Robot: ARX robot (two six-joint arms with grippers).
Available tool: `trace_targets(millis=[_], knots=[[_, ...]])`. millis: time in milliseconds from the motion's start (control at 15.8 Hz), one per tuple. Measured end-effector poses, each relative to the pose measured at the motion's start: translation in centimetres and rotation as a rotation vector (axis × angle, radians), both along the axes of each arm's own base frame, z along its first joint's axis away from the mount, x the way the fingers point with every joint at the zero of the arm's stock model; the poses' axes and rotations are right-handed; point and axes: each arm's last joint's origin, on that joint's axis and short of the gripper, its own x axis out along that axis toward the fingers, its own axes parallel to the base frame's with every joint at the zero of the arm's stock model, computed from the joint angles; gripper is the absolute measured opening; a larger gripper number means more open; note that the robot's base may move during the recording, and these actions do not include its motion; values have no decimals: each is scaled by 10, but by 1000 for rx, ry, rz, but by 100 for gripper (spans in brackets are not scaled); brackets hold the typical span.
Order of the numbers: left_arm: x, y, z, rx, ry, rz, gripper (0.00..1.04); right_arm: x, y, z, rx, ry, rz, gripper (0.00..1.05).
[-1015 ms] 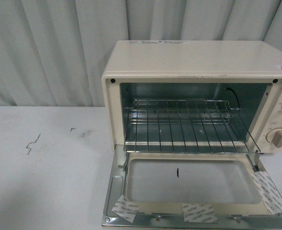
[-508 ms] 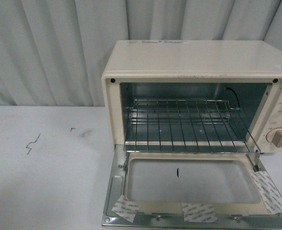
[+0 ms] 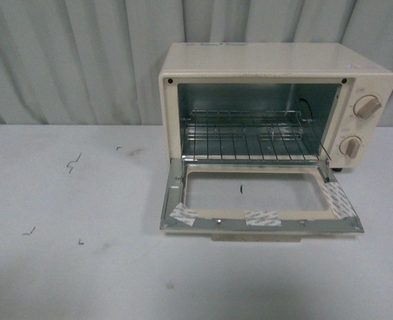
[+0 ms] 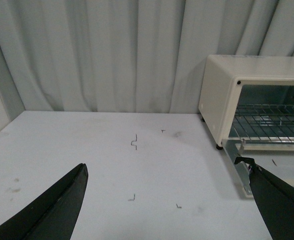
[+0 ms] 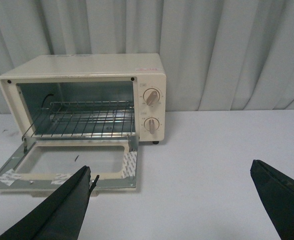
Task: Open oven
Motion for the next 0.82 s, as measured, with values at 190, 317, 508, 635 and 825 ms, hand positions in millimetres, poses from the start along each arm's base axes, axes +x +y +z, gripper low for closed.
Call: trace_targets(millis=[190, 317, 508, 635, 825], knots=[[0, 0, 0, 0, -4, 0, 98, 0, 0, 1, 0, -8, 0, 98], [0, 0, 0, 0, -1, 1, 98, 0, 0, 1, 0, -6, 1, 98], [0, 0, 0, 0, 3, 1, 98, 0, 0, 0, 0, 0, 0, 98], [0, 0, 0, 0, -1, 0, 98, 0, 0, 0, 0, -3, 0, 98], [0, 0, 0, 0, -1, 0, 98, 0, 0, 0, 0, -3, 0, 98]])
